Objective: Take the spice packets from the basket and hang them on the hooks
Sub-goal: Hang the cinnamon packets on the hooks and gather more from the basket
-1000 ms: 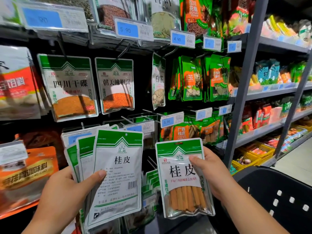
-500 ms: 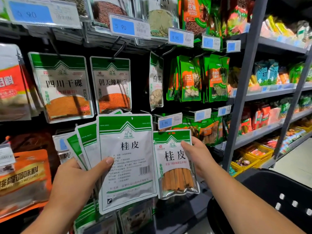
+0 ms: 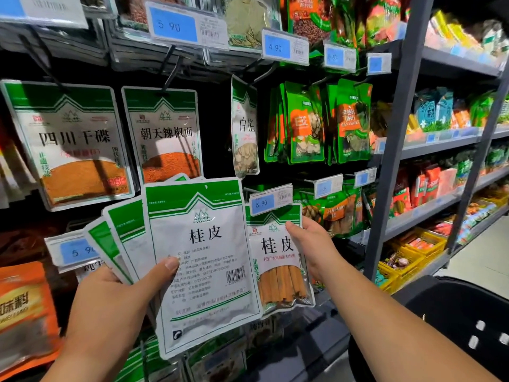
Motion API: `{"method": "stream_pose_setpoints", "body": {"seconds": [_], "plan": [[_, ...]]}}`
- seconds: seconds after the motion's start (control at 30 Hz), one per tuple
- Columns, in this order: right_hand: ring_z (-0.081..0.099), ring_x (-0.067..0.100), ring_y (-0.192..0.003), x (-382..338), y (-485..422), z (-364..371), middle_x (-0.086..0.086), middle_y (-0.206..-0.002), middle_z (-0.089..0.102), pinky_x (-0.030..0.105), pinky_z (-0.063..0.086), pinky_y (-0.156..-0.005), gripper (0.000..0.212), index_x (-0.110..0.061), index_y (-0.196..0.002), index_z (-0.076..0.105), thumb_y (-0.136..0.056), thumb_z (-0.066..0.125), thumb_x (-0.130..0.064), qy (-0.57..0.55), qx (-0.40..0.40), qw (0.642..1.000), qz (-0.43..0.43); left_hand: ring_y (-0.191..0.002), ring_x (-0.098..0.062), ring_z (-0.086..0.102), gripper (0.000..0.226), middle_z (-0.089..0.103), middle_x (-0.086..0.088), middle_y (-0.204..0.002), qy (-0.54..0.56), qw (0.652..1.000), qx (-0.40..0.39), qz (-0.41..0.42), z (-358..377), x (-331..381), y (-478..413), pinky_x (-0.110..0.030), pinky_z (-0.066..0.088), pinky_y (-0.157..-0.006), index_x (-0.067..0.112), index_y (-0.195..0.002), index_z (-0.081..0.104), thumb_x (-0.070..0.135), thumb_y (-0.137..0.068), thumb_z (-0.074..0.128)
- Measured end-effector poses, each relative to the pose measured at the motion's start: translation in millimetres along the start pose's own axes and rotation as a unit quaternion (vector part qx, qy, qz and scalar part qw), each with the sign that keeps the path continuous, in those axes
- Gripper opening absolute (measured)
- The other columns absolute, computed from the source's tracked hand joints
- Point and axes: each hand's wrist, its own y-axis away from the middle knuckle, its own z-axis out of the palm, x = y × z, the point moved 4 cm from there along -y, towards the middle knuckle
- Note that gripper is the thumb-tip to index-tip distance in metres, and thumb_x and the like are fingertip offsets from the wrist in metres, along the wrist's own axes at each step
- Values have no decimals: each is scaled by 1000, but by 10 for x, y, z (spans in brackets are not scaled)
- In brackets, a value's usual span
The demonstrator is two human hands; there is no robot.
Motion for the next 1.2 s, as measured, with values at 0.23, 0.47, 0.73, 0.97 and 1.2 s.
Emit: {"method": "stream_pose_setpoints", "body": {"seconds": [0.23, 0.47, 0.73, 0.97, 1.2], "plan": [[78, 24, -86, -17, -42, 88, 9, -103, 79, 38, 63, -67, 18, -14, -118, 69, -104, 59, -15, -6, -13, 1000, 10, -76, -16, 77, 18, 80, 7, -82, -12, 1000, -12, 19, 42, 23, 9, -45, 59, -80, 43, -73, 81, 25, -75, 81], [71, 34, -107, 184, -69, 94, 13, -110, 76, 47, 57, -95, 54, -4, -113, 66, -94, 64, -55, 74, -10, 997, 15, -87, -21, 78, 20, 81, 3, -93, 9, 1000, -9, 12, 17, -58, -14, -49, 57, -89, 38, -86, 82, 28, -68, 81], [72, 26, -108, 506, 113, 80, 2, -113, 78, 49, 56, -95, 38, -16, -119, 71, -92, 69, -43, -9, -92, 989, 115, -94, -27, 78, 29, 81, -2, -100, 21, 1000, -5, 8, -55, -95, -40, -53, 55, -94, 28, -95, 82, 33, -67, 82], [70, 12, -105, 577, 204, 106, -8, -112, 77, 28, 54, -81, 30, -19, -118, 71, -102, 58, -42, 17, -91, 989, 119, -95, -25, 77, 30, 80, 1, -102, 25, 1000, -6, 7, -88, -114, -66, -50, 55, -94, 26, -97, 82, 33, -68, 83], [72, 22, -105, 754, 122, 210, 0, -113, 78, 46, 56, -101, 30, -22, -117, 75, -95, 71, -42, 72, -67, 992, 83, -93, -25, 78, 27, 80, -1, -102, 32, 999, -6, -1, -88, -110, -101, -50, 56, -92, 16, -101, 80, 24, -75, 81]]}}
